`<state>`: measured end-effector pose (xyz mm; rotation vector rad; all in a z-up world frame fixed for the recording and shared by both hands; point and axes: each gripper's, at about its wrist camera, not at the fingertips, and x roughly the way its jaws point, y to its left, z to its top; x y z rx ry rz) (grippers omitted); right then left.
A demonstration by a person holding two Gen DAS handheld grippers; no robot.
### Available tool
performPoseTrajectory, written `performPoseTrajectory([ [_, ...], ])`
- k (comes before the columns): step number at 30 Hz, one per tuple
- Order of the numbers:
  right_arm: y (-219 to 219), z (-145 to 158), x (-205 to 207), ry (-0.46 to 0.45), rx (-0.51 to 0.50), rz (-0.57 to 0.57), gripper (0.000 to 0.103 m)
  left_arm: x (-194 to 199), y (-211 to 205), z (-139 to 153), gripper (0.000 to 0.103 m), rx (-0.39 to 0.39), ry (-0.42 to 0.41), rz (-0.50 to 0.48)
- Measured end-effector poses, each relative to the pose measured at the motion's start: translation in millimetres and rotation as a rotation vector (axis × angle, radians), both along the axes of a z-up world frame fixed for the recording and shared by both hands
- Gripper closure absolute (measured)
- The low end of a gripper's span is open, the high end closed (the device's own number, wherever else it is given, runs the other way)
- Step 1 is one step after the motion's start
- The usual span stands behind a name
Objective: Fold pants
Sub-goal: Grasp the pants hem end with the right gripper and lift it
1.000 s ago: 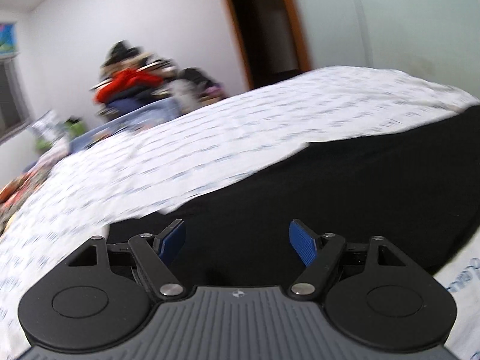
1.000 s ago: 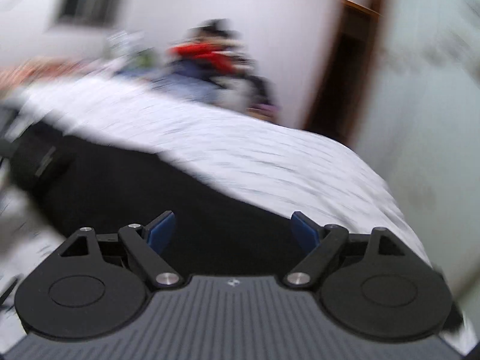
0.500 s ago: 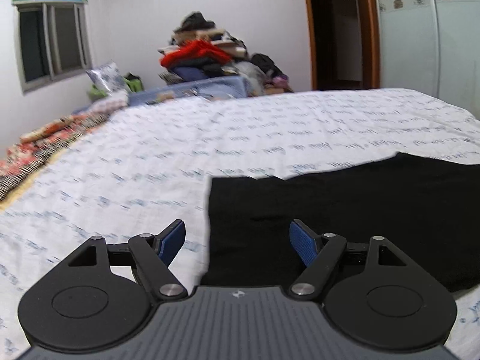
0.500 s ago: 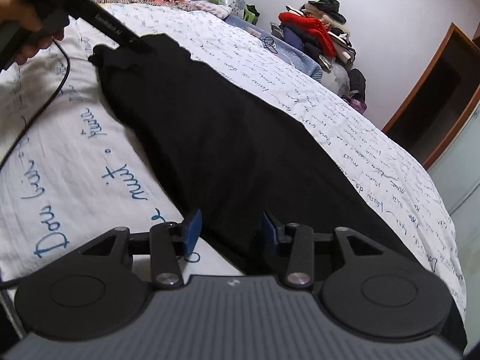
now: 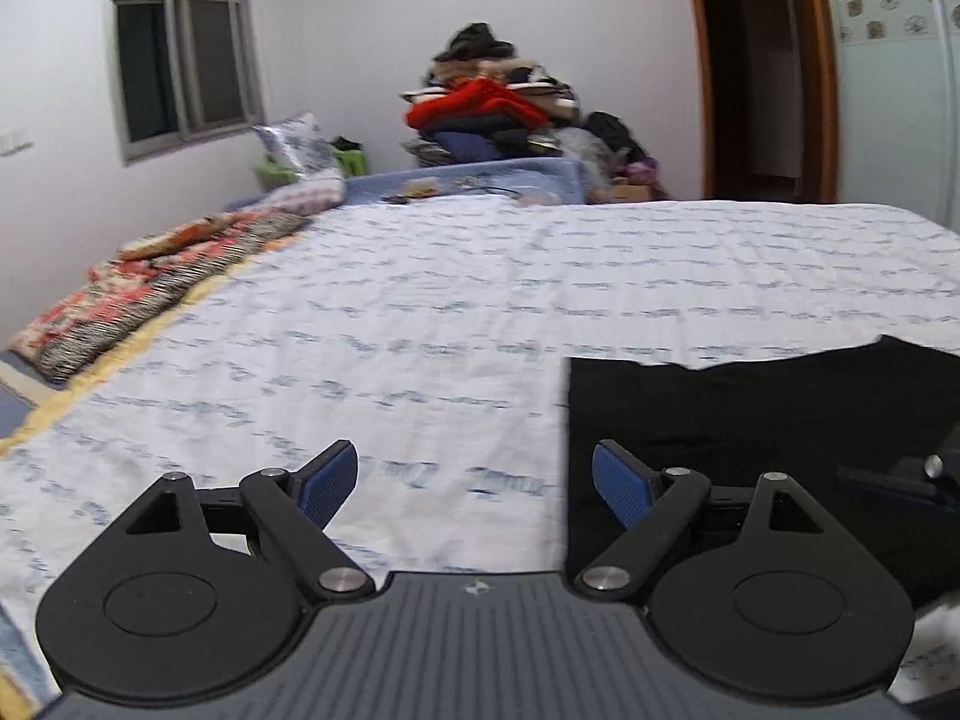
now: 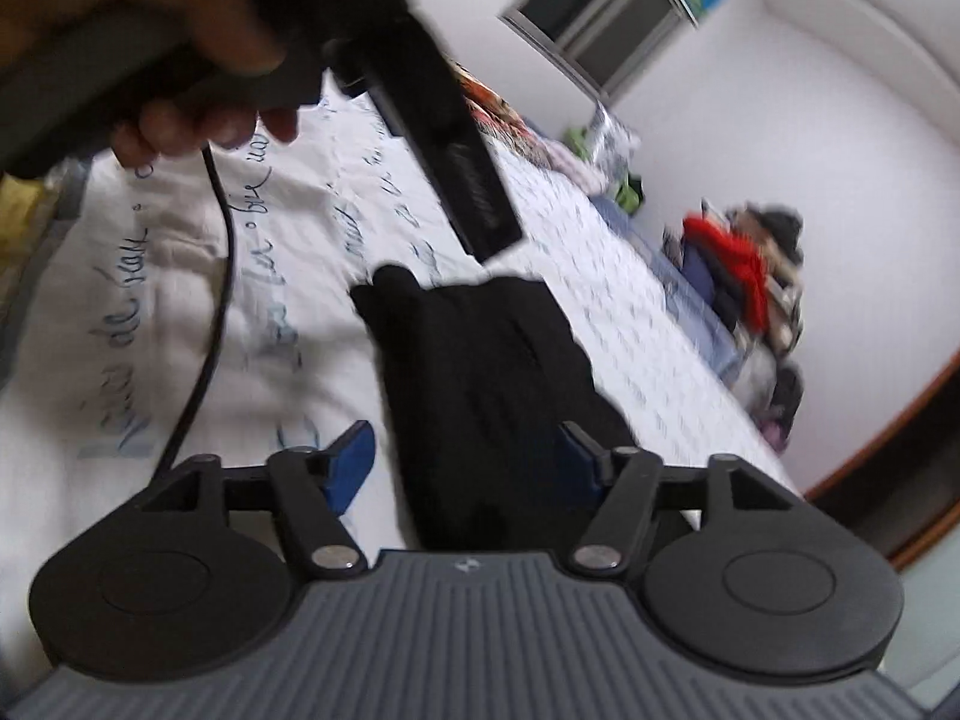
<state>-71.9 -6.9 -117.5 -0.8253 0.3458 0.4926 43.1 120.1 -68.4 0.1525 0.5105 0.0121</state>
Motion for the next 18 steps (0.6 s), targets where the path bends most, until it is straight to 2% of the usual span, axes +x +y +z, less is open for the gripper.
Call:
performPoseTrajectory([
  [2,15.8,-7.4,7.3,-0.053,-0.059,0.014,0.038,0.0,8.2,1.4,0.017,-0.002,-0.008,0.028],
  [5,32.6,-17.2,19.3,-0.076,-0.117,0.035,0.038,3.3,23.4,1.4,0.017,-0.039,0.000,0.048],
  [8,42.9,-21.4,26.9,-0.089,-0.136,0.044,0.038,9.6,33.7,0.6,0.017,-0.137,0.052,0.041],
  [9,46.6,-22.4,28.5,-0.095,-0.136,0.043,0.041,11.9,36.1,0.3,0.017,-0.188,0.084,0.016],
  [11,51.7,-25.9,31.7,-0.087,-0.144,0.051,0.055,15.1,38.1,-1.7,0.017,-0.297,0.149,-0.054],
  [12,53.9,-27.1,37.7,-0.076,-0.138,0.060,0.072,17.3,37.9,-3.5,0.017,-0.341,0.174,-0.081],
  [13,56.9,-30.0,39.8,-0.066,-0.136,0.069,0.082,20.4,37.4,-6.7,0.017,-0.385,0.204,-0.107],
  [16,62.0,-39.0,40.3,-0.101,-0.145,0.084,0.086,29.4,36.4,-19.5,0.017,-0.501,0.290,-0.139],
  [18,53.8,-30.3,43.5,-0.072,-0.066,0.068,0.087,36.7,39.8,-29.3,0.017,-0.615,0.349,-0.139],
])
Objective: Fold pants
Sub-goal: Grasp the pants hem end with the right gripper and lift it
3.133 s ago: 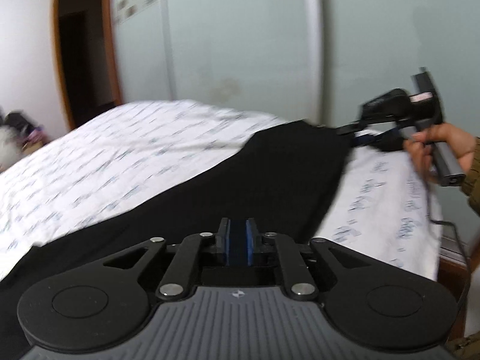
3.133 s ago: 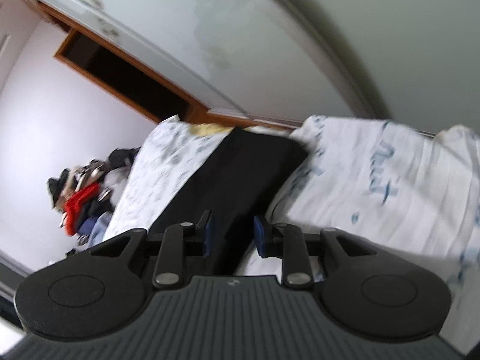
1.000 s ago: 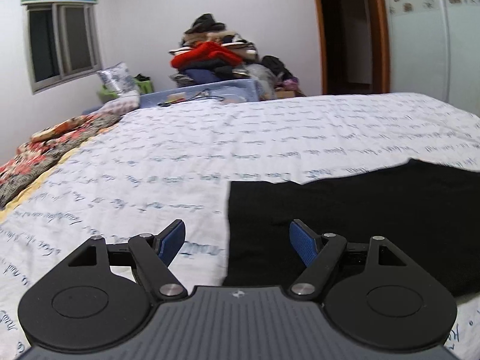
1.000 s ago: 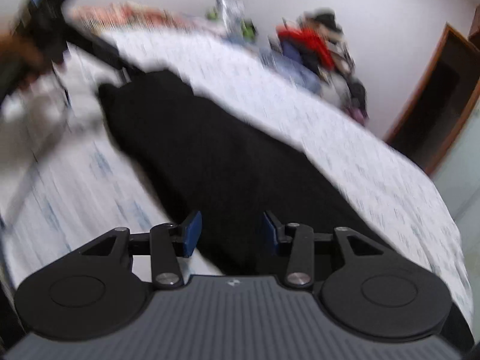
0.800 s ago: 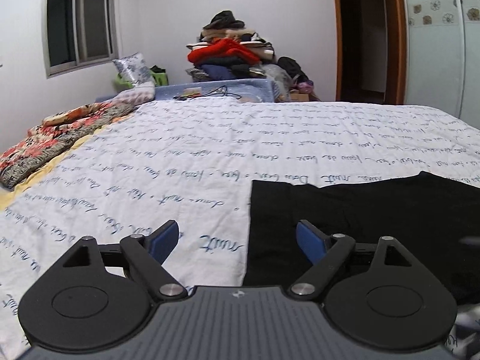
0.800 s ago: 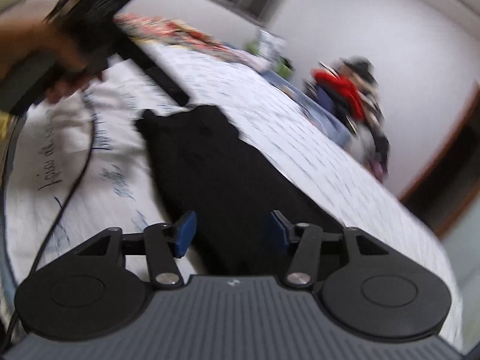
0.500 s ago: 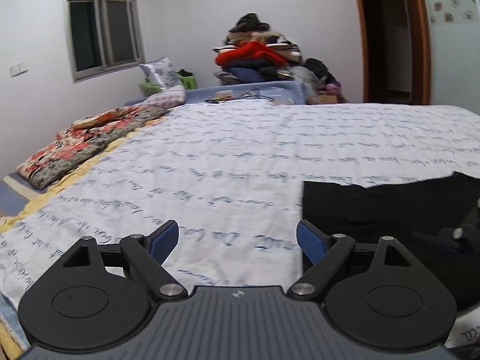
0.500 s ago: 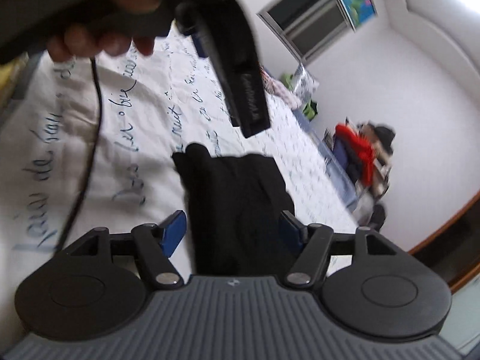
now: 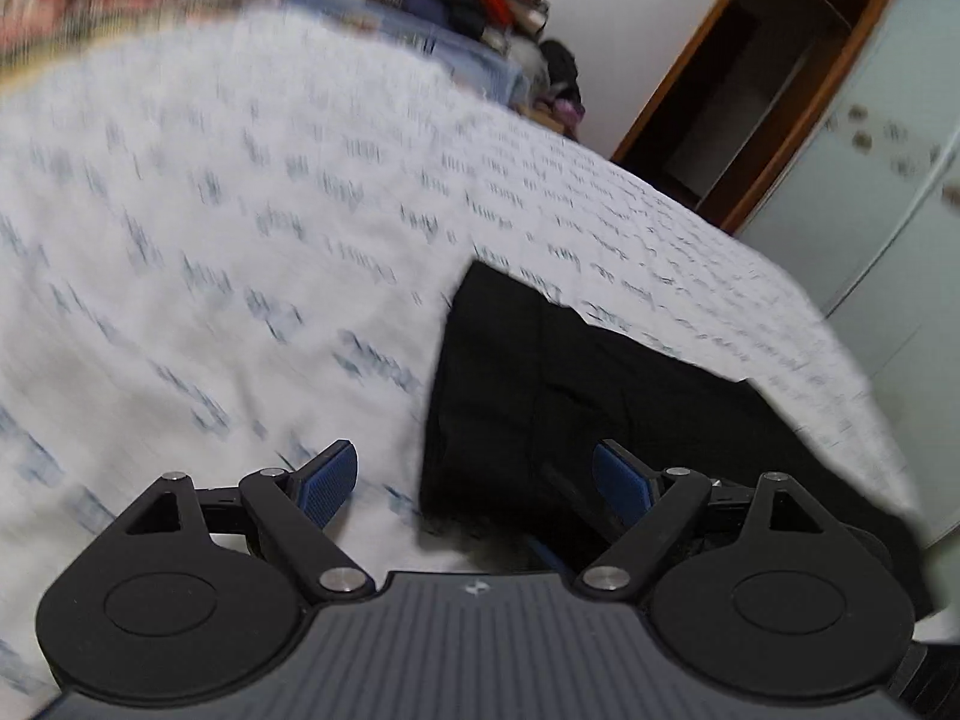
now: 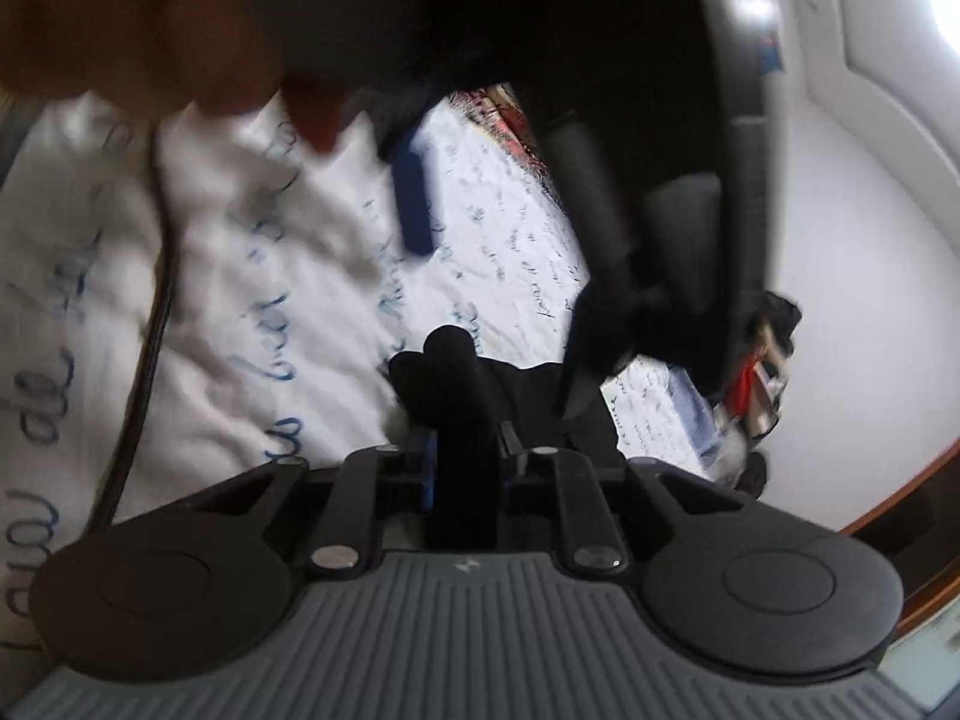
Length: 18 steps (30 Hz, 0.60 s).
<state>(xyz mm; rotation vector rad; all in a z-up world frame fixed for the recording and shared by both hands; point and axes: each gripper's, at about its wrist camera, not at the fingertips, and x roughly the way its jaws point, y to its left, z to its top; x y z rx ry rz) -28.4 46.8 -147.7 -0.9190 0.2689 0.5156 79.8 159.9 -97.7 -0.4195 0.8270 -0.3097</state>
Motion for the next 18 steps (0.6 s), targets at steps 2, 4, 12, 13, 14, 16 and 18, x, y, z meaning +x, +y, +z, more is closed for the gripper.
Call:
performPoseTrajectory([
  [2,-13.1,14.8,7.7,0.057,0.115,-0.019,0.088,7.3,7.2,-10.5,0.016,-0.149,0.061,0.013],
  [4,-25.4,25.2,13.2,0.091,0.195,-0.028,0.088,17.0,13.1,-18.6,0.016,-0.286,0.119,0.029],
  [12,-28.8,32.8,31.6,0.186,0.292,-0.044,0.087,37.4,15.1,-26.5,0.084,-0.401,0.101,0.075],
  [13,-30.4,35.0,37.1,0.206,0.311,-0.049,0.087,37.6,18.7,-26.4,0.089,-0.386,0.090,0.079],
  [14,-31.0,38.0,41.5,0.226,0.332,-0.055,0.087,38.0,22.2,-27.0,0.090,-0.383,0.081,0.078],
  [16,-29.0,43.9,49.8,0.269,0.366,-0.052,0.087,37.9,31.4,-26.0,0.091,-0.369,0.071,0.075],
  [18,-25.0,44.6,54.2,0.291,0.376,-0.044,0.087,35.4,39.2,-25.0,0.092,-0.342,0.063,0.092],
])
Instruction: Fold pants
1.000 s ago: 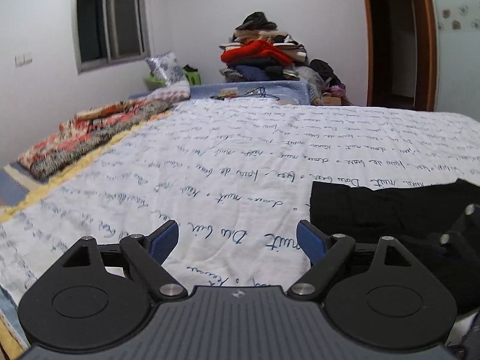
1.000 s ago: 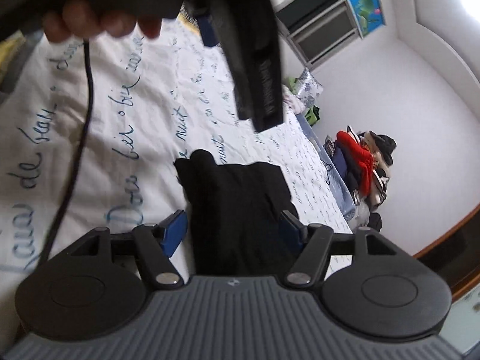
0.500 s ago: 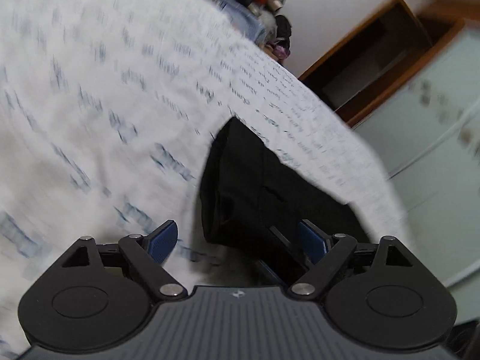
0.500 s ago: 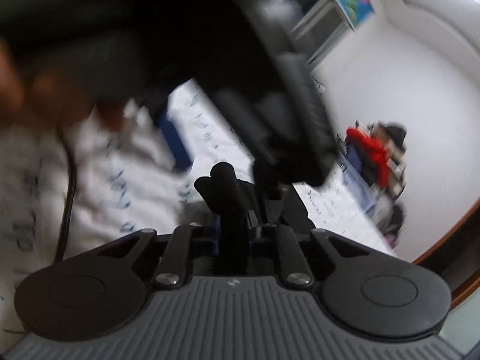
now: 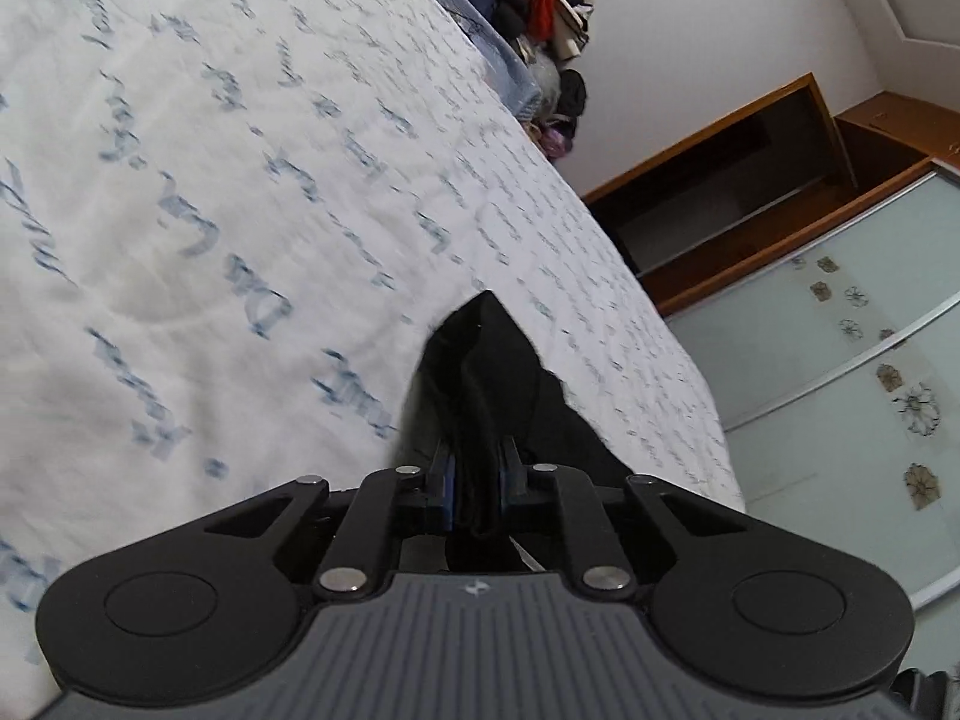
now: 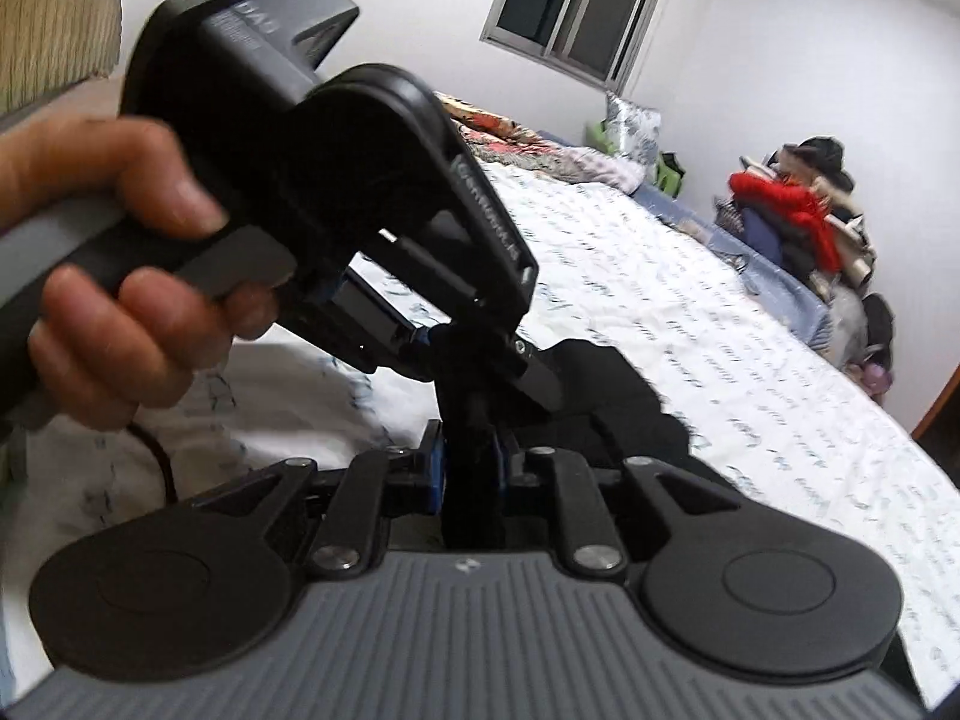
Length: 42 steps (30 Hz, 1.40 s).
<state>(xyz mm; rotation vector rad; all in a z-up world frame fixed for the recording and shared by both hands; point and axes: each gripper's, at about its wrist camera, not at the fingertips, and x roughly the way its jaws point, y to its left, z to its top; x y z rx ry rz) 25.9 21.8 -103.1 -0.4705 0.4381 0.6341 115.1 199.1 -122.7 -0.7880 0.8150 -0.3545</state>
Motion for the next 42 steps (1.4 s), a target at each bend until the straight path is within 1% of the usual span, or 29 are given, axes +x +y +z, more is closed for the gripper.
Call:
performPoseTrajectory([
  [2,7.7,-2.4,4.4,-0.002,-0.014,0.018,0.087,-5.7,6.7,2.7,0.092,0.037,-0.020,0.026],
  [6,21.4,-1.3,12.4,0.007,0.010,0.058,0.087,-21.4,17.4,16.3,0.092,0.151,-0.083,0.098],
  [8,29.5,-0.3,13.9,0.003,0.014,0.085,0.087,-20.5,18.2,17.4,0.091,0.226,-0.078,0.103],
  [9,33.2,-0.8,14.4,0.003,0.004,0.091,0.085,-18.1,17.3,14.3,0.091,0.240,-0.053,0.109],
  [10,39.6,-5.8,17.3,0.016,-0.017,0.091,0.077,-17.0,17.1,11.9,0.090,0.237,-0.035,0.108],
  [11,41.7,-9.6,20.4,0.032,-0.027,0.091,0.074,-16.4,16.0,12.7,0.089,0.249,-0.033,0.106],
  [12,38.4,-9.8,19.8,0.049,-0.020,0.096,0.071,-18.9,13.9,18.8,0.088,0.281,-0.057,0.119],
  [13,29.4,-5.4,16.7,0.066,0.003,0.103,0.073,-23.5,12.6,25.8,0.088,0.335,-0.093,0.147],
  [15,0.1,12.0,6.8,0.111,0.099,0.098,0.073,-33.2,4.1,44.5,0.088,0.510,-0.167,0.237],
  [16,-21.2,21.5,2.5,0.132,0.152,0.077,0.073,-36.1,-0.6,53.4,0.088,0.575,-0.196,0.269],
  [17,-47.7,31.1,-3.2,0.134,0.205,0.039,0.073,-37.1,-5.8,61.4,0.088,0.608,-0.215,0.276],
  [18,-71.8,39.7,-9.1,0.125,0.241,-0.006,0.071,-36.4,-12.8,68.3,0.088,0.621,-0.229,0.254],
  [20,-126.6,47.2,-17.6,0.102,0.286,-0.150,0.070,-32.5,-37.9,77.3,0.085,0.636,-0.243,0.155],
  [21,-155.0,47.0,-21.8,0.089,0.290,-0.240,0.069,-31.5,-57.7,79.8,0.077,0.649,-0.254,0.090],
  [22,-182.8,45.0,-25.4,0.081,0.287,-0.335,0.066,-32.2,-80.3,80.5,0.071,0.666,-0.273,0.026],
  [24,-235.7,38.0,-33.3,0.086,0.291,-0.505,0.062,-38.0,-130.9,79.5,0.033,0.707,-0.338,-0.118],
  [25,-261.1,33.1,-37.9,0.100,0.297,-0.576,0.061,-43.4,-157.5,77.8,0.028,0.724,-0.383,-0.182],
  [27,-298.3,21.2,-49.6,0.133,0.295,-0.687,0.061,-55.8,-209.4,72.6,0.026,0.776,-0.468,-0.303],
  [30,-334.7,3.0,-67.7,0.171,0.246,-0.807,0.049,-74.5,-282.0,53.7,0.026,0.868,-0.573,-0.484],
  [31,-346.4,-6.7,-69.0,0.206,0.230,-0.824,0.050,-76.9,-298.5,43.5,0.026,0.889,-0.566,-0.535],
  [32,-351.5,-14.8,-75.4,0.250,0.208,-0.818,0.050,-77.8,-311.3,31.8,0.026,0.900,-0.518,-0.596],
  [33,-352.4,-26.1,-95.2,0.267,0.190,-0.798,0.050,-80.1,-318.0,20.7,0.027,0.886,-0.469,-0.655],
  [34,-348.0,-29.3,-103.7,0.264,0.172,-0.779,0.050,-86.0,-320.8,11.6,0.027,0.861,-0.430,-0.706],
  [35,-346.1,-27.9,-110.9,0.269,0.156,-0.760,0.050,-96.1,-318.8,6.2,0.027,0.855,-0.432,-0.711],
  [36,-344.2,-23.2,-117.4,0.272,0.157,-0.751,0.050,-109.0,-313.7,4.9,0.027,0.871,-0.467,-0.687],
  [38,-353.3,-4.0,-140.0,0.235,0.198,-0.761,0.048,-121.6,-309.4,12.0,0.027,0.898,-0.508,-0.663],
  [39,-358.9,3.4,-140.2,0.207,0.217,-0.771,0.043,-124.8,-306.7,18.5,0.027,0.883,-0.536,-0.628],
  [40,-363.1,10.3,-137.9,0.179,0.226,-0.782,0.033,-125.0,-305.0,25.9,0.027,0.862,-0.566,-0.580],
  [42,-367.5,13.4,-128.0,0.127,0.213,-0.803,0.022,-118.2,-308.4,32.8,0.026,0.840,-0.592,-0.484],
])
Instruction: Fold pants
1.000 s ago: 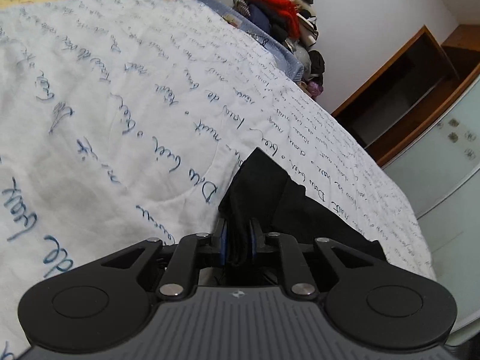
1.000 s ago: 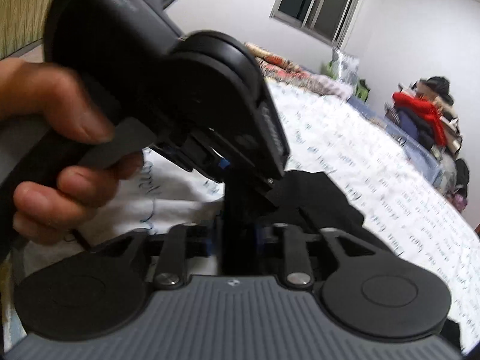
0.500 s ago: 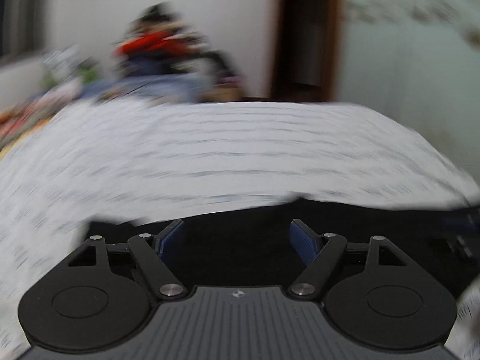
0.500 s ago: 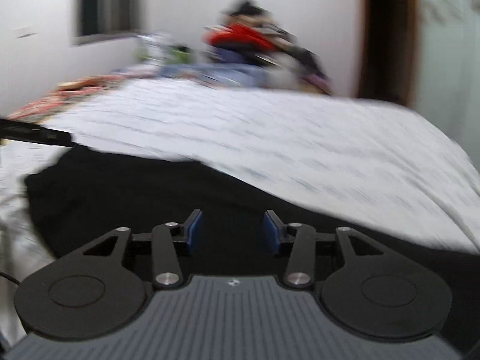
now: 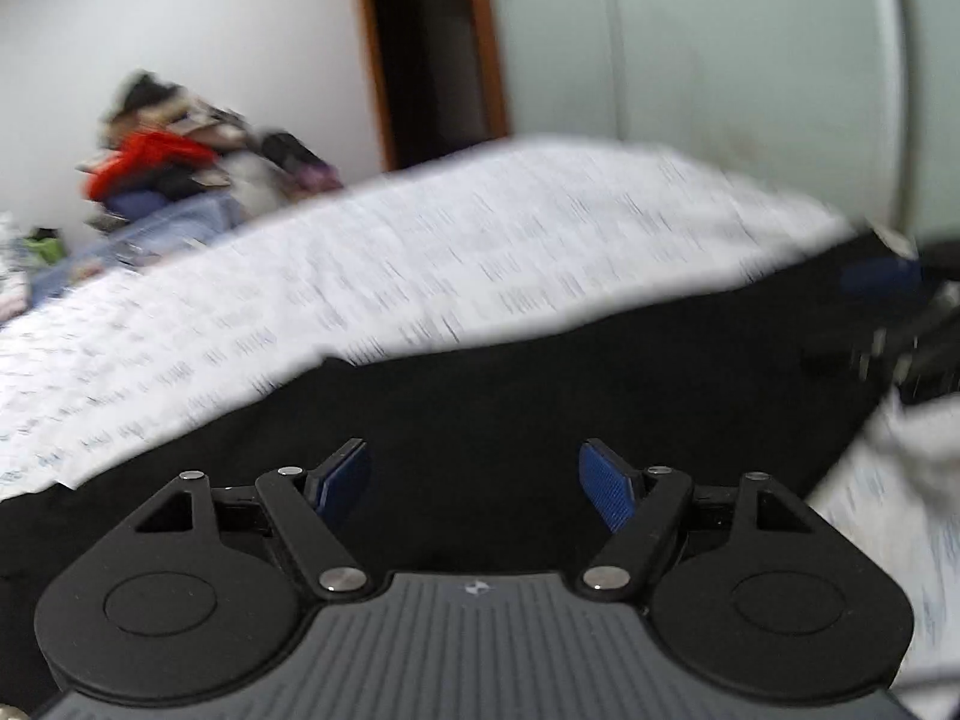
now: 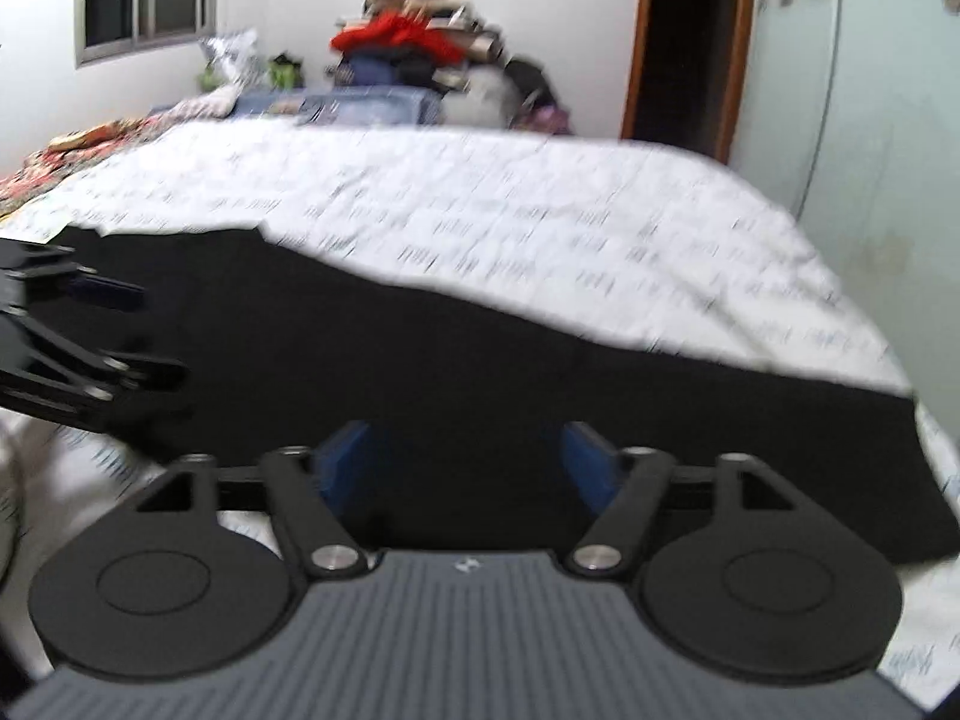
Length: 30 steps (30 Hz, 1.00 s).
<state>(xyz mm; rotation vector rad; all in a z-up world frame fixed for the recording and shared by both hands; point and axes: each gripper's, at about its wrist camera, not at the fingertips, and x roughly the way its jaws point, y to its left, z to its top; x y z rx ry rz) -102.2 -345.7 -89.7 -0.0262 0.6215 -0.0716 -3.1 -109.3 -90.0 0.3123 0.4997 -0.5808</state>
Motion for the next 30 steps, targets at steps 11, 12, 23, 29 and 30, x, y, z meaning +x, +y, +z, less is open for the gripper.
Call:
performPoseTrajectory([
  [11,-2.7,-22.1,-3.1,0.140,-0.001,0.026,0.013,-18.4,3.4,-12.7,0.024,0.007,0.031,-0.038],
  [12,-4.3,-17.4,-4.2,0.119,-0.005,0.017,0.001,-14.1,-0.7,-5.9,0.023,-0.011,0.001,-0.021],
  [23,-24.7,-34.9,41.0,0.159,-0.020,-0.139,0.000,22.2,-53.3,-38.5,0.013,0.047,0.054,0.002],
  [29,-57.6,-15.8,11.2,0.093,0.011,-0.167,0.000,54.5,-56.3,-3.0,0.013,-0.026,0.008,0.035],
  [30,-69.1,-12.9,12.8,0.071,0.000,-0.226,0.000,66.2,-58.2,0.6,0.012,-0.033,0.000,0.056],
])
